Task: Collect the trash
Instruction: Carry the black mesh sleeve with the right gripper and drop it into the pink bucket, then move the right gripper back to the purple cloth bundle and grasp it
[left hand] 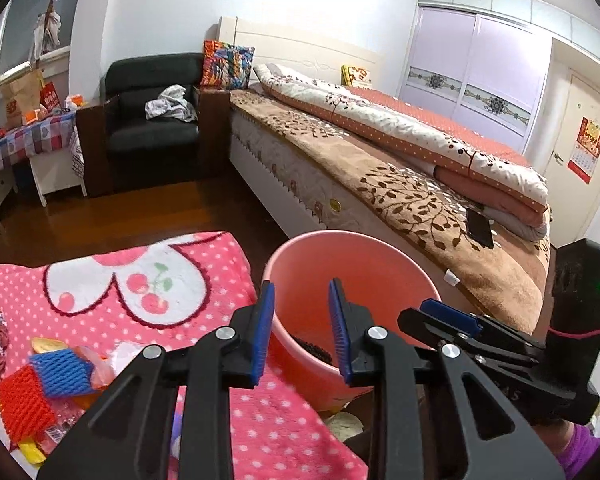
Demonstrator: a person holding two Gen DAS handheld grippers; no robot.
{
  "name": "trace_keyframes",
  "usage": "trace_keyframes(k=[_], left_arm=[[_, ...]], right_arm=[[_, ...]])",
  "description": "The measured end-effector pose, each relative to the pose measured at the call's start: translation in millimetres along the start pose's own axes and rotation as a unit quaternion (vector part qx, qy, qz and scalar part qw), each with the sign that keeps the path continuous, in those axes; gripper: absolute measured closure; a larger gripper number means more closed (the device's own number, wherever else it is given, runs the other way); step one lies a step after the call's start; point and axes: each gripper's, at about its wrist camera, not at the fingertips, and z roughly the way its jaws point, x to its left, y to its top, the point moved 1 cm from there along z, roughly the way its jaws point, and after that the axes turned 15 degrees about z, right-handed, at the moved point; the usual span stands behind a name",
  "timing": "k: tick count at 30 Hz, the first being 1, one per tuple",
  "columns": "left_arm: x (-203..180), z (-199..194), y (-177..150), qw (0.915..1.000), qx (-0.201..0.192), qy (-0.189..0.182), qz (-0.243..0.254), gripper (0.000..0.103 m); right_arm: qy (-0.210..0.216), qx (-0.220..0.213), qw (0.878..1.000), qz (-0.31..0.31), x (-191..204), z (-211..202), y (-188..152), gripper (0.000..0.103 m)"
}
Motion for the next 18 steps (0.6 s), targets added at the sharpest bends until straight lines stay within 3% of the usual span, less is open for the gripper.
trace_keyframes(k=[10, 18], left_arm=[[36.9, -35.5, -15.1, 0.9986, -0.014, 0.050, -0.012, 0.075], [64.6, -67.1, -30.8, 0.9957, -0.018, 0.091, -0.012, 0.075]], right_arm=[[0.033, -0.007, 0.997, -0.065, 52.7, -7.9, -26.5, 0.045], [0.057, 0.019, 0.994, -0.088, 80.8, 1.4, -45.0, 0.041]])
